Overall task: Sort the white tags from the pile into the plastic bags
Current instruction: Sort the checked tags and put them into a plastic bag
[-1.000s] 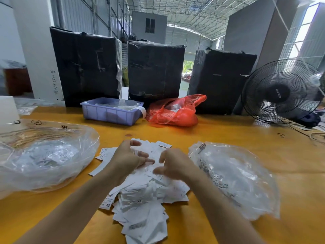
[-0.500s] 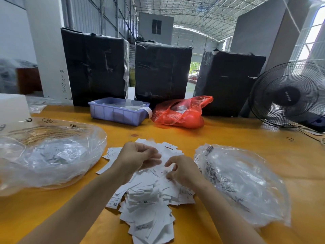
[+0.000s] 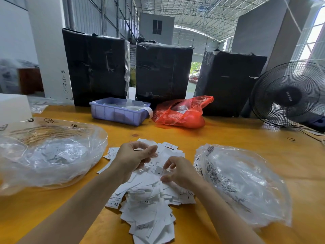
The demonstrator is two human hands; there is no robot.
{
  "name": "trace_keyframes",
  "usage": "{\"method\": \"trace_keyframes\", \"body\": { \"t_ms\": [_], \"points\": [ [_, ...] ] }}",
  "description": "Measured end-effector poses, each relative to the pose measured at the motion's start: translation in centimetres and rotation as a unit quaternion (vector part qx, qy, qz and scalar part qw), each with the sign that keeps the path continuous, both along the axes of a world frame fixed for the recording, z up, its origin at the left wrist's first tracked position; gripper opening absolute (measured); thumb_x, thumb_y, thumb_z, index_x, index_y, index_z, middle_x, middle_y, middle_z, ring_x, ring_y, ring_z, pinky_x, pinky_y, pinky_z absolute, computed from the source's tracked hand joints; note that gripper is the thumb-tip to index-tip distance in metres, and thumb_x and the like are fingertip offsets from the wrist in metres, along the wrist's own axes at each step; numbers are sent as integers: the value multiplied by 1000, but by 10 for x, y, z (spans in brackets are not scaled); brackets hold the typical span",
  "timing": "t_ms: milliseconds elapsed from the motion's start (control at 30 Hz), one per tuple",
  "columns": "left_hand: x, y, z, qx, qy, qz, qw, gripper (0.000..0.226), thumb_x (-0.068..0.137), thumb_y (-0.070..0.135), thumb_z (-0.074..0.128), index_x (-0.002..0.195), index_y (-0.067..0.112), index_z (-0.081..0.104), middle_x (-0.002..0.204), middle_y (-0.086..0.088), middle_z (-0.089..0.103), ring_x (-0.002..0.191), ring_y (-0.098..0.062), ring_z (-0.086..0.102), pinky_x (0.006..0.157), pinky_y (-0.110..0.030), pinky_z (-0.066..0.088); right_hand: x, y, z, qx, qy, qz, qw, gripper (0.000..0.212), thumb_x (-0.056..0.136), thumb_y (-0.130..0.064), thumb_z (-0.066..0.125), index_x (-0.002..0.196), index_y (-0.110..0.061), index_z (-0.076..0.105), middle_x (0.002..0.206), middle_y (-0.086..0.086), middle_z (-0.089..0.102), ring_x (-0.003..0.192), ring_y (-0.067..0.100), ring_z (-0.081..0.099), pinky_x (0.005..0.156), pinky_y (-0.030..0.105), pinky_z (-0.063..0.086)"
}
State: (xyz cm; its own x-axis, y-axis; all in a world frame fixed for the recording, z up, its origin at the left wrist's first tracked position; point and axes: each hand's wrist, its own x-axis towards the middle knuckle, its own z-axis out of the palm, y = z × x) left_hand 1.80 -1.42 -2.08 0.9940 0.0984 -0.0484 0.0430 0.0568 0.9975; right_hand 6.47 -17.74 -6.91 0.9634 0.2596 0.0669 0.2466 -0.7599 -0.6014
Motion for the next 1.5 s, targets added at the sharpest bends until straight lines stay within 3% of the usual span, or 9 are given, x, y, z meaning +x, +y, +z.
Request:
{"method": "trace_keyframes", "body": {
  "t_ms": [167,267,367,467,600,733,1100,1233,1500],
  "points": [
    [4,0,-1,-84,27,-3,996,42,69,-13,73,96,8,49,70,-12,71,55,-15,66,50,-23,51,-1,2,2,34,-45,-15,998,20,78,-23,74,69,-24,56,88,-7,54,86,13,52,65,25,42],
    [6,0,-2,-86,25,1,996,44,70,-20,68,97,10,49,88,-13,69,73,-20,64,59,-28,49,-2,2,13,160,-77,-43,983,5,85,-13,66,87,-10,63,81,10,66,79,27,62,67,36,52],
    [8,0,-4,-105,16,3,994,40,71,-20,66,97,8,55,95,-13,66,80,-20,64,60,-26,49,-9,1,24,258,-95,-46,960,14,89,1,52,95,-8,60,78,25,66,66,41,65,52,34,54],
    [9,-1,-6,-126,-1,9,992,35,72,-19,66,96,6,58,91,-12,68,78,-18,65,57,-22,51,-14,3,33,319,-12,-5,948,19,88,2,50,82,1,68,76,14,64,54,24,62,54,34,53],
    [10,-4,-9,-153,-27,30,987,32,68,-16,68,92,3,59,89,-14,65,79,-19,64,54,-16,53,-18,7,36,335,90,68,936,42,77,-42,68,83,-1,72,73,7,64,61,15,57,57,25,44],
    [12,-3,-12,-140,-29,13,990,24,69,-14,70,87,1,61,78,-9,65,68,-14,66,55,-14,53,-16,8,35,391,57,59,917,19,78,-19,74,80,0,72,66,5,65,56,10,55,53,19,44],
    [7,-2,-14,-1,-28,-48,998,37,60,-6,80,91,3,63,92,-17,68,79,-21,67,65,-23,57,-16,6,37,362,53,62,929,9,79,-12,74,77,-3,72,67,7,67,55,10,57,52,21,44],
    [4,0,-12,96,-30,-75,992,40,55,34,82,89,16,71,84,0,74,77,-7,68,67,-25,50,-16,5,41,272,1,71,960,10,76,-10,76,68,-6,71,59,1,61,50,1,50,50,16,40],
    [3,0,-13,77,-40,-57,995,29,56,34,77,75,13,75,71,-3,73,63,-9,59,61,-23,41,-18,7,45,181,-36,102,978,11,73,-7,79,75,1,72,63,8,62,61,13,54,62,31,47]
  ]
}}
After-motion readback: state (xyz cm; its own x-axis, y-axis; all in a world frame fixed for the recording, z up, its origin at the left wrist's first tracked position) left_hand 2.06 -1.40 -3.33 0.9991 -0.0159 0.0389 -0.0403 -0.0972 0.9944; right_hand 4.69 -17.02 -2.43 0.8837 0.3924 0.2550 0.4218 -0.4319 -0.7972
